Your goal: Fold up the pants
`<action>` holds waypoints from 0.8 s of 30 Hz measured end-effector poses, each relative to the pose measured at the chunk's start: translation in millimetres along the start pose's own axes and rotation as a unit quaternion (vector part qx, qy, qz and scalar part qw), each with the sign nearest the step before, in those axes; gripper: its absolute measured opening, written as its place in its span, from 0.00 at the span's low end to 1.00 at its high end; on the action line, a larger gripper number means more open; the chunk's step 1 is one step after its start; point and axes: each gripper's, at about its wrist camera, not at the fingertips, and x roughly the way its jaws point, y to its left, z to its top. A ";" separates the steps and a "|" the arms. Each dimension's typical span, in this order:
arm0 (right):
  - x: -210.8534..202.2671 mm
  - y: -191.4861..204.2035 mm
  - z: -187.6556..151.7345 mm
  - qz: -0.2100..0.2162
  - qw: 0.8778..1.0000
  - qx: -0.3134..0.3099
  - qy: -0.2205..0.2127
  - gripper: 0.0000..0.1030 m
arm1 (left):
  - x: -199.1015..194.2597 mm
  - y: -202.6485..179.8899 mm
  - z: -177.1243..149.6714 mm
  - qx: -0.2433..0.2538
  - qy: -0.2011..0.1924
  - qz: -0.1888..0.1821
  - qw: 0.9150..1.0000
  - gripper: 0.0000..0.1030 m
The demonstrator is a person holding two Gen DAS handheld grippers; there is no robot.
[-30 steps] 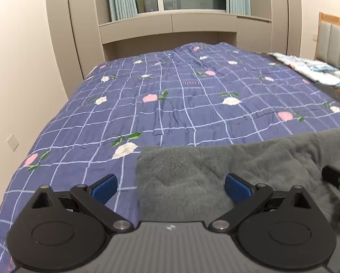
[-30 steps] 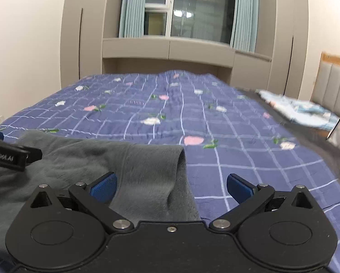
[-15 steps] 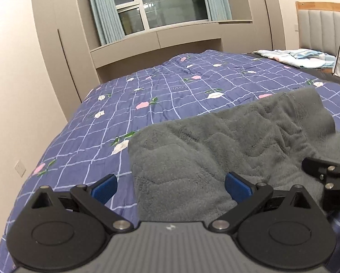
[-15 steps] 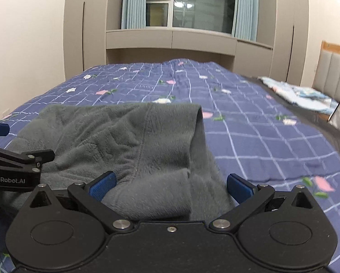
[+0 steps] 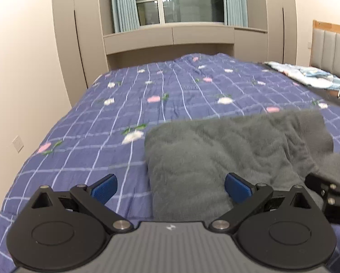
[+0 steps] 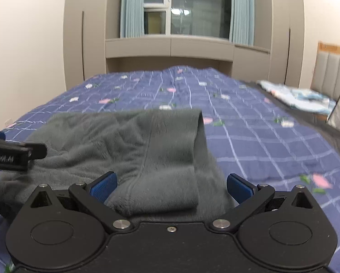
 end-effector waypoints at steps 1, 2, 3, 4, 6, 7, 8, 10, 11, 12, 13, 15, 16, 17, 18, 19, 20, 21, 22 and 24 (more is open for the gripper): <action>1.8 -2.4 -1.2 0.004 1.000 0.011 0.007 1.00 | -0.6 -0.9 -2.2 0.000 0.001 0.001 1.000 0.99; 2.3 -4.3 -1.9 0.007 1.000 0.019 0.007 1.00 | -1.4 -2.1 -3.7 0.001 0.004 0.002 1.000 0.99; 2.1 -5.0 -2.3 0.008 1.000 0.020 0.006 1.00 | -3.1 -2.7 -3.9 0.001 0.006 0.004 1.000 0.99; 2.0 -3.7 -2.5 0.006 1.000 0.018 0.006 1.00 | -4.7 -2.9 -3.5 -0.001 0.009 0.005 1.000 0.99; 0.5 -2.0 -3.8 0.003 1.000 0.017 0.006 1.00 | -8.0 -2.1 -2.7 -0.006 0.019 0.003 1.000 0.99; 0.3 -1.7 -4.0 0.002 1.000 0.019 0.006 1.00 | -9.7 -1.4 -2.1 -0.009 0.022 0.001 1.000 0.99; 0.1 -1.7 -3.8 0.001 1.000 0.023 0.007 1.00 | -11.2 0.0 -1.8 -0.013 0.026 -0.003 1.000 0.99; 0.3 -2.3 -2.4 -0.002 0.999 0.030 0.011 1.00 | -13.6 5.4 -0.9 -0.023 0.035 -0.012 0.999 0.99; -0.1 -1.7 -1.4 -0.004 0.999 0.031 0.014 1.00 | -14.8 8.4 -0.5 -0.029 0.038 -0.016 0.999 0.99; -0.9 -0.8 0.1 -0.005 0.999 0.030 0.017 1.00 | -15.7 11.7 0.1 -0.035 0.042 -0.021 0.998 0.99; -1.2 -1.1 1.8 -0.005 0.999 0.030 0.020 1.00 | -16.4 15.7 1.0 -0.041 0.046 -0.025 0.998 1.00; -3.0 -2.6 5.0 0.002 0.999 0.030 0.025 1.00 | -16.9 24.5 4.0 -0.051 0.053 -0.038 0.997 1.00; -3.8 -4.5 7.0 0.009 0.999 0.028 0.027 1.00 | -16.4 28.7 4.9 -0.056 0.055 -0.045 0.996 1.00; -4.8 -6.3 8.6 0.018 0.999 0.027 0.028 1.00 | -15.8 34.0 6.3 -0.059 0.058 -0.054 0.995 1.00; -6.0 -8.8 9.3 0.029 0.999 0.027 0.027 1.00 | -14.3 37.6 7.5 -0.062 0.061 -0.062 0.994 1.00; -6.8 -12.3 10.3 0.042 0.998 0.026 0.028 1.00 | -12.6 41.6 8.2 -0.065 0.065 -0.071 0.993 1.00; -6.6 -16.0 11.1 0.055 0.998 0.022 0.030 1.00 | -10.5 44.7 8.3 -0.067 0.070 -0.078 0.992 1.00; -5.6 -18.7 11.7 0.064 0.997 0.016 0.033 1.00 | -8.0 47.0 8.6 -0.069 0.075 -0.081 0.992 1.00; -4.6 -21.3 12.2 0.071 0.997 0.011 0.036 1.00 | -6.4 48.2 8.1 -0.071 0.078 -0.084 0.991 1.00; -4.1 -24.9 14.6 0.085 0.996 0.010 0.039 1.00 | -1.9 51.0 8.2 -0.076 0.086 -0.089 0.989 1.00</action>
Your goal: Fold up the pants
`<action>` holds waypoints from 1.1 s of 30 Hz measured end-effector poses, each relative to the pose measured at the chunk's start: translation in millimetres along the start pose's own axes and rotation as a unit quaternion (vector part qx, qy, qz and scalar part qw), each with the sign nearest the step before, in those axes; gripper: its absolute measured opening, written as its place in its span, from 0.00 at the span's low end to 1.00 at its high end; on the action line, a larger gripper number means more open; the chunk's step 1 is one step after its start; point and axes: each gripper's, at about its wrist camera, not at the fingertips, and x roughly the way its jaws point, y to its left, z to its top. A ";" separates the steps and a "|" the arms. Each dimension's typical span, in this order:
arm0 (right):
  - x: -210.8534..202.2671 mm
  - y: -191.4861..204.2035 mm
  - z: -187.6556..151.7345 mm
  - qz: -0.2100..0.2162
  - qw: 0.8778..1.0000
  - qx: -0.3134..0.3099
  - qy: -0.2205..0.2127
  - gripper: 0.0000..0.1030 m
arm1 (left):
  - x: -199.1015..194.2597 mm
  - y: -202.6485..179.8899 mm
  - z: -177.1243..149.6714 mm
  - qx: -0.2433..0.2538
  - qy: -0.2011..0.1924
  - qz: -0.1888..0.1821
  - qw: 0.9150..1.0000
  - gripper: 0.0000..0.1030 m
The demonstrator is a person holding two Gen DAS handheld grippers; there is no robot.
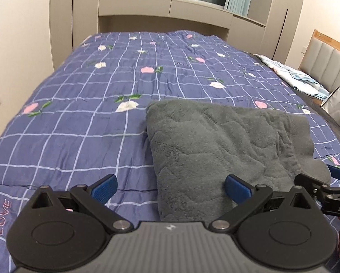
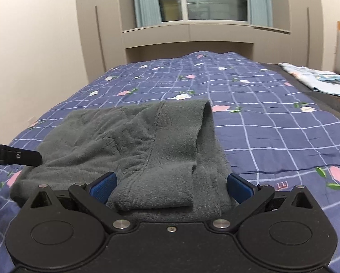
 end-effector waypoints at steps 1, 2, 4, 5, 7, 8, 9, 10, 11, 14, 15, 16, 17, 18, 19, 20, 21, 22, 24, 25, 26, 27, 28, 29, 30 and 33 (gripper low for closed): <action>-0.8 -1.8 1.5 0.007 1.000 0.001 0.001 1.00 | 1.2 1.0 0.6 -0.002 0.002 -0.004 1.000 1.00; -2.3 -4.2 3.7 0.019 1.000 0.003 0.001 1.00 | 1.9 2.3 1.8 -0.002 0.004 -0.011 1.000 1.00; -7.5 -12.7 10.3 0.055 0.998 0.012 -0.002 1.00 | 2.1 3.5 3.9 0.000 0.003 -0.030 1.000 1.00; -10.7 -18.9 14.9 0.072 0.997 0.018 -0.004 1.00 | 2.4 3.8 4.7 0.003 0.003 -0.040 0.999 1.00; -15.3 -33.7 25.4 0.099 0.995 0.032 -0.004 1.00 | 5.1 4.4 7.2 0.011 0.005 -0.052 0.999 1.00; -16.3 -41.3 31.5 0.109 0.993 0.037 -0.001 1.00 | 7.2 4.4 8.6 0.016 0.006 -0.056 0.998 1.00; -15.2 -48.8 37.3 0.118 0.992 0.041 0.003 1.00 | 10.2 4.0 9.9 0.021 0.010 -0.059 0.998 1.00; -12.5 -56.9 43.1 0.127 0.991 0.043 0.007 1.00 | 13.8 3.4 10.9 0.025 0.015 -0.061 0.998 1.00; -9.4 -63.1 47.9 0.134 0.990 0.044 0.011 1.00 | 17.8 3.0 11.7 0.026 0.021 -0.062 0.998 1.00; 5.9 -77.4 56.6 0.144 0.988 0.046 0.036 1.00 | 27.2 1.0 12.2 0.018 0.036 -0.059 0.997 1.00; 13.0 -80.6 58.0 0.147 0.987 0.046 0.049 1.00 | 29.7 0.6 12.4 0.014 0.037 -0.061 0.997 1.00; 18.6 -82.0 58.0 0.151 0.986 0.045 0.061 1.00 | 32.0 -0.1 12.6 0.011 0.038 -0.063 0.997 1.00; 24.2 -82.1 57.7 0.156 0.984 0.042 0.071 1.00 | 34.3 -0.8 12.8 0.011 0.039 -0.065 0.997 1.00; 29.5 -80.8 55.6 0.162 0.982 0.039 0.083 1.00 | 36.3 -1.2 13.4 0.011 0.041 -0.067 0.997 1.00; 34.0 -80.1 54.7 0.171 0.980 0.039 0.096 1.00 | 38.4 -1.2 13.5 0.010 0.042 -0.070 0.997 1.00; 38.3 -79.3 53.1 0.179 0.977 0.038 0.108 1.00 | 40.6 -1.0 13.9 0.009 0.045 -0.075 0.996 1.00; 42.1 -77.5 52.0 0.185 0.975 0.035 0.118 1.00 | 43.0 -0.4 14.5 0.007 0.048 -0.080 0.996 1.00; 46.2 -75.8 50.7 0.191 0.973 0.031 0.130 1.00 | 45.3 0.0 14.9 0.005 0.052 -0.084 0.995 1.00; 54.5 -74.6 47.8 0.200 0.967 0.027 0.153 1.00 | 51.5 2.5 15.7 -0.001 0.062 -0.096 0.993 1.00; 58.2 -76.6 47.6 0.209 0.964 0.036 0.161 1.00 | 54.4 4.2 16.1 -0.006 0.066 -0.102 0.993 1.00; 64.6 -77.2 47.7 0.219 0.960 0.046 0.169 1.00 | 56.9 5.8 16.4 -0.011 0.070 -0.108 0.992 1.00; 68.7 -79.0 47.6 0.226 0.957 0.052 0.176 1.00 | 59.7 7.8 16.7 -0.018 0.076 -0.114 0.990 1.00; 72.6 -78.3 48.5 0.231 0.955 0.055 0.180 1.00 | 62.1 9.6 17.0 -0.025 0.080 -0.120 0.989 1.00; 74.9 -76.1 48.6 0.234 0.954 0.053 0.182 1.00 | 64.9 11.8 16.8 -0.032 0.086 -0.127 0.988 1.00; 76.3 -72.8 49.2 0.233 0.954 0.050 0.184 1.00 | 68.3 14.1 16.6 -0.041 0.093 -0.134 0.986 1.00; 76.0 -63.2 51.3 0.222 0.956 0.035 0.187 1.00 | 77.3 19.7 16.3 -0.067 0.112 -0.151 0.980 1.00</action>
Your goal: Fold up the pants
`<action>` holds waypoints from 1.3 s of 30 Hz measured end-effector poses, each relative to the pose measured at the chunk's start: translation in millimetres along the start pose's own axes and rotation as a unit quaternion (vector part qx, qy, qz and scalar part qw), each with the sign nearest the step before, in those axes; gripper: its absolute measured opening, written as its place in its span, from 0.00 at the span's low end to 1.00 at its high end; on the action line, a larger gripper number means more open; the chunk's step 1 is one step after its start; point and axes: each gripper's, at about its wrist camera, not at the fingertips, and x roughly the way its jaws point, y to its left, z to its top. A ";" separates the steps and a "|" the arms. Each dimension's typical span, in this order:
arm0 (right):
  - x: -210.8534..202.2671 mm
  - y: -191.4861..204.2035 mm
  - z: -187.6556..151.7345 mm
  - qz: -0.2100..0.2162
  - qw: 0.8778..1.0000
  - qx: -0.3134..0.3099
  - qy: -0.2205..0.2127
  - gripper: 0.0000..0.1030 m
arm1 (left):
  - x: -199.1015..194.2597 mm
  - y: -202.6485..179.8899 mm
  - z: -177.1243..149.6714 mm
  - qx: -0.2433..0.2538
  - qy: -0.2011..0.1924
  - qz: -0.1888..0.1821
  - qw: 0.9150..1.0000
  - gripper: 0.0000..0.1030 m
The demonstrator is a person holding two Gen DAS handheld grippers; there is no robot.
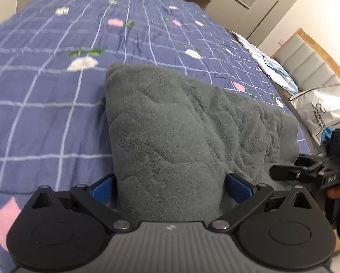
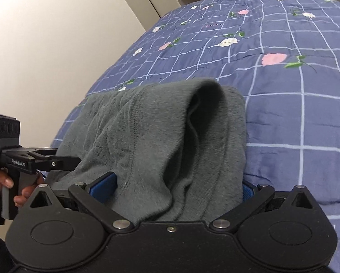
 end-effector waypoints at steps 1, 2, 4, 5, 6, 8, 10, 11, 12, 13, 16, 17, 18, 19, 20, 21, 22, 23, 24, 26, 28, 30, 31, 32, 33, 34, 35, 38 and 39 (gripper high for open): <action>1.0 2.8 0.9 -0.007 1.000 -0.002 0.002 1.00 | 1.6 1.3 0.8 -0.004 0.003 -0.004 1.000 1.00; 2.2 4.7 2.6 -0.012 1.000 -0.004 0.004 1.00 | 2.7 2.0 1.2 -0.006 0.005 -0.008 1.000 1.00; 3.0 9.3 4.5 -0.025 1.000 -0.008 0.008 1.00 | 4.8 1.9 1.2 -0.005 0.006 -0.008 1.000 1.00; 3.4 11.9 4.8 -0.032 0.999 -0.012 0.011 1.00 | 5.3 1.5 1.1 -0.004 0.005 -0.007 1.000 1.00; 3.6 16.6 5.1 -0.042 0.999 -0.018 0.014 1.00 | 6.0 0.7 1.5 -0.003 0.004 -0.006 1.000 1.00; 5.5 23.0 6.1 -0.056 0.998 -0.028 0.018 1.00 | 6.4 0.8 1.3 -0.003 0.004 -0.005 1.000 1.00; 5.7 27.2 5.7 -0.065 0.997 -0.035 0.021 1.00 | 6.5 0.3 1.8 -0.003 0.004 -0.004 1.000 1.00; 6.3 27.6 6.7 -0.067 0.997 -0.037 0.022 1.00 | 6.8 0.0 2.1 -0.003 0.004 -0.004 1.000 1.00; 5.6 27.6 6.4 -0.066 0.997 -0.037 0.023 1.00 | 6.5 -0.2 1.8 -0.003 0.004 -0.004 1.000 1.00; 5.4 26.6 6.4 -0.065 0.997 -0.037 0.023 1.00 | 6.9 -0.3 1.8 -0.003 0.004 -0.004 1.000 1.00; 8.0 24.1 7.8 -0.062 0.997 -0.034 0.023 1.00 | 8.5 -1.6 1.5 -0.002 0.005 -0.002 1.000 1.00; 8.9 23.6 8.8 -0.061 0.997 -0.033 0.023 1.00 | 9.1 -1.8 1.6 -0.003 0.006 -0.001 1.000 1.00; 8.4 23.0 8.3 -0.060 0.997 -0.032 0.022 1.00 | 9.4 -1.5 1.2 -0.003 0.006 -0.001 1.000 1.00; 8.5 23.5 8.3 -0.061 0.997 -0.033 0.020 1.00 | 9.9 -1.9 1.4 -0.004 0.007 0.000 1.000 1.00; 8.7 24.1 8.1 -0.061 0.997 -0.033 0.019 1.00 | 10.0 -2.6 1.7 -0.004 0.008 0.001 1.000 1.00; 8.1 24.8 7.5 -0.062 0.997 -0.033 0.018 1.00 | 9.9 -3.6 2.1 -0.004 0.009 0.003 1.000 1.00; 8.5 25.5 7.5 -0.064 0.997 -0.034 0.016 0.99 | 10.0 -4.6 2.6 -0.004 0.011 0.005 1.000 1.00; 7.9 26.2 6.9 -0.065 0.997 -0.034 0.015 0.99 | 10.1 -5.7 3.6 -0.006 0.014 0.008 1.000 1.00; 7.3 26.8 6.3 -0.067 0.997 -0.034 0.013 0.99 | 10.0 -6.3 4.3 -0.008 0.017 0.011 1.000 1.00; 7.4 26.6 4.9 -0.070 0.997 -0.029 0.009 0.99 | 9.4 -7.8 5.5 -0.013 0.020 0.016 1.000 1.00; 7.9 26.5 2.7 -0.075 0.997 -0.020 0.006 0.99 | 8.8 -10.0 4.7 -0.013 0.020 0.021 1.000 1.00; 7.7 26.1 1.8 -0.077 0.997 -0.016 0.004 1.00 | 9.0 -9.6 3.5 -0.014 0.018 0.021 1.000 1.00; 7.9 25.0 1.5 -0.077 0.997 -0.012 0.004 1.00 | 9.2 -9.0 3.3 -0.016 0.019 0.020 0.999 1.00; 8.2 24.1 1.2 -0.076 0.997 -0.008 0.003 1.00 | 9.3 -9.0 3.7 -0.017 0.020 0.020 0.999 1.00; 8.5 22.9 0.9 -0.074 0.997 -0.003 0.003 1.00 | 9.3 -9.1 3.8 -0.016 0.021 0.020 0.999 1.00; 8.9 21.6 0.8 -0.073 0.997 0.001 0.003 1.00 | 9.3 -8.7 4.0 -0.016 0.023 0.021 0.999 1.00; 9.3 21.7 1.3 -0.073 0.997 0.004 0.002 1.00 | 9.0 -9.2 4.7 -0.015 0.025 0.021 0.999 0.98; 7.9 28.1 1.6 -0.081 0.997 -0.002 -0.005 0.96 | 6.5 -12.0 8.2 -0.009 0.030 0.025 0.999 0.92; 6.9 30.3 1.6 -0.082 0.997 -0.005 -0.008 0.93 | 5.5 -12.8 9.3 -0.008 0.032 0.026 0.999 0.91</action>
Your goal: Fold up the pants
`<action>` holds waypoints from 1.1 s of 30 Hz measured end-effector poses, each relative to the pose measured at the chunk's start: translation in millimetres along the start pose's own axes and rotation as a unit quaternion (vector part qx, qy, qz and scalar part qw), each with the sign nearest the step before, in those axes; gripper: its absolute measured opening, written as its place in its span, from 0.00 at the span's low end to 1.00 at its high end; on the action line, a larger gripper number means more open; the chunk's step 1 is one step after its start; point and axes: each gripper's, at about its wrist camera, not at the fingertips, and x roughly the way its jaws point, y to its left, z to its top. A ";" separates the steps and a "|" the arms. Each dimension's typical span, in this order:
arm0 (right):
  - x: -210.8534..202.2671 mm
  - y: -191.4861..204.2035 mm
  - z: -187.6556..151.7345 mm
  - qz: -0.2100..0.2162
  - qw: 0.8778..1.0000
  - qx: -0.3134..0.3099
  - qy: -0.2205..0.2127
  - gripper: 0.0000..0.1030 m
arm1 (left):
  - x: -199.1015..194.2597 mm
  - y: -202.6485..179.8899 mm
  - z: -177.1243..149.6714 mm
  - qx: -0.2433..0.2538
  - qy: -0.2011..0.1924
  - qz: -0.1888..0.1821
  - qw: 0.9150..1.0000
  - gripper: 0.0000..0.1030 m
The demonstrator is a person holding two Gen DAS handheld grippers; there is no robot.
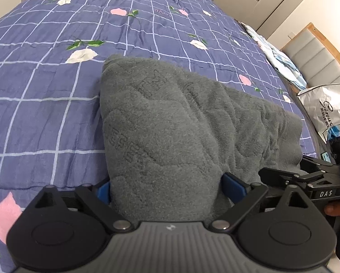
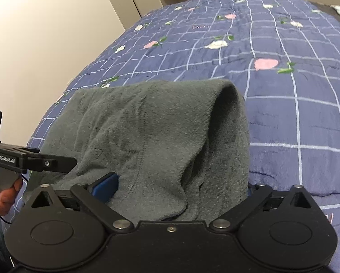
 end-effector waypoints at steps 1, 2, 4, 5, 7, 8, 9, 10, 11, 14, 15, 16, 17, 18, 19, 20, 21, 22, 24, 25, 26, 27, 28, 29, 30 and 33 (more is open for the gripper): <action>-2.8 1.4 0.5 0.000 1.000 0.000 -0.004 0.90 | -1.5 -0.5 0.8 0.000 0.001 0.001 1.000 0.88; -5.8 2.5 0.9 0.000 1.000 0.001 -0.007 0.86 | -4.1 -1.3 1.8 -0.001 0.001 0.003 1.000 0.84; -12.6 4.5 2.3 -0.002 1.000 0.003 -0.014 0.78 | -9.1 -3.5 3.5 0.005 0.000 0.005 1.000 0.78; -16.6 6.7 3.0 -0.003 1.000 0.003 -0.018 0.73 | -12.4 -4.8 5.0 0.006 -0.001 0.006 1.000 0.74; -23.5 13.1 5.0 -0.006 1.000 -0.001 -0.023 0.67 | -18.8 -5.8 8.1 0.005 -0.001 0.003 1.000 0.70; -26.3 16.4 6.1 -0.009 1.000 -0.003 -0.025 0.64 | -22.4 -6.0 10.1 0.004 -0.001 0.000 1.000 0.67; -29.7 20.6 7.6 -0.012 1.000 -0.004 -0.027 0.61 | -26.2 -6.0 11.9 0.003 -0.002 -0.004 1.000 0.66; -33.1 25.4 9.8 -0.014 0.999 -0.006 -0.030 0.60 | -29.5 -5.7 13.4 0.002 -0.004 -0.007 1.000 0.64; -36.1 30.3 11.8 -0.014 0.999 -0.010 -0.033 0.59 | -34.0 -5.1 15.1 0.002 -0.005 -0.010 1.000 0.63; -42.0 44.4 18.5 -0.006 0.999 -0.012 -0.041 0.56 | -47.6 -0.2 18.9 0.003 -0.016 -0.001 1.000 0.63; -41.4 49.1 21.2 0.002 0.999 -0.009 -0.042 0.56 | -54.6 3.9 20.8 0.003 -0.023 0.006 1.000 0.63; -39.3 56.1 23.8 0.008 0.999 -0.009 -0.042 0.56 | -60.1 7.2 22.5 0.002 -0.028 0.011 1.000 0.63; -36.7 64.5 25.8 0.011 0.999 -0.014 -0.042 0.56 | -66.9 13.8 24.6 0.000 -0.032 0.016 0.999 0.63; -32.4 74.4 28.7 0.016 0.999 -0.020 -0.044 0.56 | -73.9 21.0 26.5 -0.004 -0.034 0.022 0.999 0.63; -28.3 82.6 31.7 0.023 0.999 -0.022 -0.044 0.56 | -81.7 28.6 27.6 -0.008 -0.038 0.030 0.999 0.63; -23.8 91.1 34.8 0.031 0.998 -0.024 -0.044 0.56 | -90.1 36.8 28.5 -0.012 -0.043 0.037 0.998 0.63; -18.3 101.2 38.2 0.041 0.998 -0.026 -0.045 0.56 | -97.7 44.6 29.4 -0.015 -0.048 0.044 0.998 0.63; -13.8 110.6 40.6 0.047 0.997 -0.030 -0.045 0.56 | -106.0 53.4 29.2 -0.018 -0.054 0.050 0.997 0.63; -3.2 131.8 45.7 0.059 0.996 -0.038 -0.047 0.56 | -122.6 73.3 29.0 -0.026 -0.063 0.062 0.996 0.63; 3.2 142.6 48.2 0.066 0.996 -0.040 -0.046 0.56 | -129.0 83.2 27.5 -0.030 -0.067 0.067 0.995 0.63; 10.0 153.0 50.3 0.072 0.996 -0.042 -0.045 0.56 | -135.2 93.4 25.5 -0.036 -0.070 0.074 0.994 0.63; 15.9 160.8 51.5 0.075 0.995 -0.044 -0.043 0.56 | -138.8 101.9 23.7 -0.040 -0.071 0.079 0.994 0.63; 23.1 170.1 52.5 0.077 0.995 -0.046 -0.040 0.56 | -141.5 110.8 21.3 -0.046 -0.071 0.084 0.993 0.63; 30.6 178.6 52.8 0.079 0.995 -0.048 -0.036 0.56 | -142.5 119.3 18.6 -0.052 -0.069 0.088 0.992 0.64; 36.4 185.2 51.4 0.079 0.995 -0.049 -0.032 0.56 | -142.0 126.4 16.3 -0.057 -0.067 0.091 0.992 0.64; 56.3 200.3 45.8 0.068 0.996 -0.049 -0.021 0.58 | -134.9 149.5 5.1 -0.077 -0.058 0.089 0.991 0.66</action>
